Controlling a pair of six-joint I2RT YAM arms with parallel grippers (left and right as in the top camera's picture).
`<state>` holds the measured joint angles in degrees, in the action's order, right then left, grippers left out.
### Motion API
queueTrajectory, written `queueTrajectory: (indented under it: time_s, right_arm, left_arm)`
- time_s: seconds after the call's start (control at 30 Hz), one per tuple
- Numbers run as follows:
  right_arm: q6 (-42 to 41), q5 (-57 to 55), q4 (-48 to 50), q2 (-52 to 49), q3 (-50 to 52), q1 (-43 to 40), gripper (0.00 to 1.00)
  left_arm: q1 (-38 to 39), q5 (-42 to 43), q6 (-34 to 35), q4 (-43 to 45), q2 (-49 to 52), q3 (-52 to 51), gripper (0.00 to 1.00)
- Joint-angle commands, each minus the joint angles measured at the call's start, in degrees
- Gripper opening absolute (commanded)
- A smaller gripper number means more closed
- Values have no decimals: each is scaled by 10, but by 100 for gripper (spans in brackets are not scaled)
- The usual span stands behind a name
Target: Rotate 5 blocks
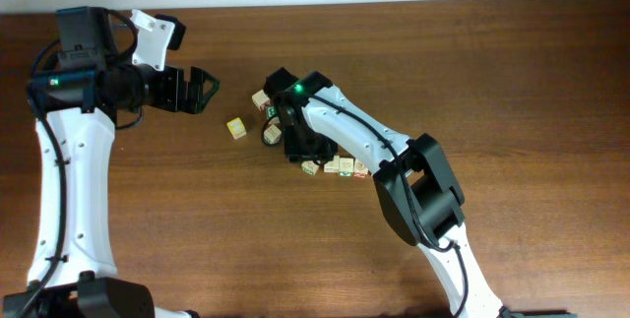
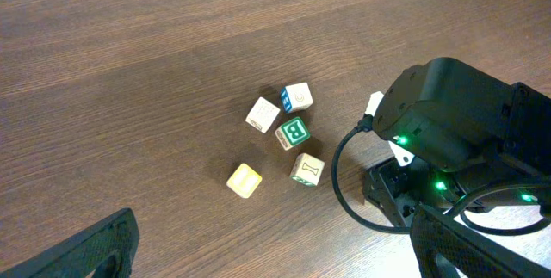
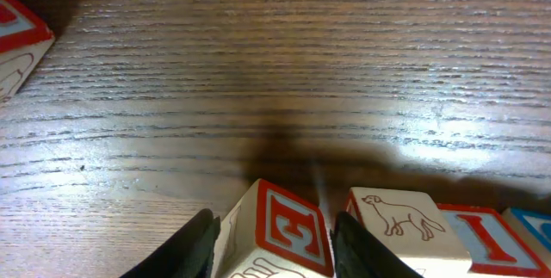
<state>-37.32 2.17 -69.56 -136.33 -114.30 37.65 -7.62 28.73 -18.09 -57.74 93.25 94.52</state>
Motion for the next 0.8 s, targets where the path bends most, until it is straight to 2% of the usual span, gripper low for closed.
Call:
queueTrajectory:
  time_s: [0.0, 0.07, 0.17, 0.23, 0.3, 0.33, 0.43, 0.47, 0.53, 0.77]
  right_arm:
    - [-2, -6, -1, 7, -3, -2, 44]
    - [14, 10, -21, 19, -35, -2, 38]
    - [21, -10, -46, 107, -61, -2, 38]
    - [21, -80, -85, 179, -61, -6, 38]
    - [22, -85, -118, 197, -60, -18, 37]
    - [49, -62, -126, 196, -57, -22, 37]
    - [79, 7, -77, 186, 0, -3, 26]
    - [63, 13, -43, 180, 36, 13, 15]
    - [30, 13, 5, 179, 94, 30, 6]
    - [-9, 69, 171, 179, 261, 65, 4]
  left_arm:
    - [0, 8, -9, 0, 1, 13, 99]
    - [0, 9, -9, 0, 1, 13, 99]
    - [0, 8, -9, 0, 1, 13, 99]
    - [0, 8, -9, 0, 1, 13, 99]
    - [0, 9, -9, 0, 1, 13, 99]
    - [0, 8, -9, 0, 1, 13, 99]
    - [0, 9, -9, 0, 1, 13, 99]
    - [0, 8, -9, 0, 1, 13, 99]
    - [0, 8, -9, 0, 1, 13, 99]
    - [0, 8, -9, 0, 1, 13, 99]
